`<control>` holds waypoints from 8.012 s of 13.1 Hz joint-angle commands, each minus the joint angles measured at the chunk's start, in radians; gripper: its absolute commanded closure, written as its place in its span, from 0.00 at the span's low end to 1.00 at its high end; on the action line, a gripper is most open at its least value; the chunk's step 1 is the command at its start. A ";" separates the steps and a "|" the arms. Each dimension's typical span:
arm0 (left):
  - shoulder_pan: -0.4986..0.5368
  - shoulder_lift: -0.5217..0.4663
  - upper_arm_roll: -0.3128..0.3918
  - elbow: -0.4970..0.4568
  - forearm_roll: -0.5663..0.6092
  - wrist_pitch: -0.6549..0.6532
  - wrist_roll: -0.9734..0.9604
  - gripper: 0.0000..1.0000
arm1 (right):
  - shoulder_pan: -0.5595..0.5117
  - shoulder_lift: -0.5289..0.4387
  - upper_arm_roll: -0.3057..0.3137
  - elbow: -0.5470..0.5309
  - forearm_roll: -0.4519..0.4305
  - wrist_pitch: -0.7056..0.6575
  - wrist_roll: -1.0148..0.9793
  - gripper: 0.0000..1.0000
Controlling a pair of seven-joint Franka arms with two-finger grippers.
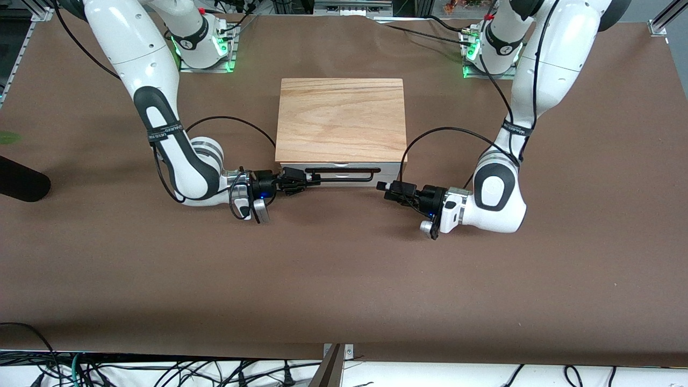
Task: Pull top drawer with both arms simultaneously
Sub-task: 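Close the left gripper and the right gripper on the black handle, then pull the handle outward with both grippers, sliding the drawer open, then pull the drawer further out with both grippers holding the handle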
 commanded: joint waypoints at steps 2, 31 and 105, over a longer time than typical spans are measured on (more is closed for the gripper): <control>0.002 -0.014 -0.028 -0.043 -0.050 0.008 0.030 0.02 | 0.000 -0.014 0.002 -0.019 0.015 -0.002 -0.003 0.98; 0.027 0.007 -0.054 -0.011 -0.052 -0.053 0.093 0.78 | -0.001 -0.012 0.002 -0.018 0.015 -0.012 -0.018 1.00; 0.011 0.337 0.006 0.606 -0.038 0.139 -0.037 0.62 | -0.016 0.209 -0.007 0.438 0.049 0.119 0.174 0.00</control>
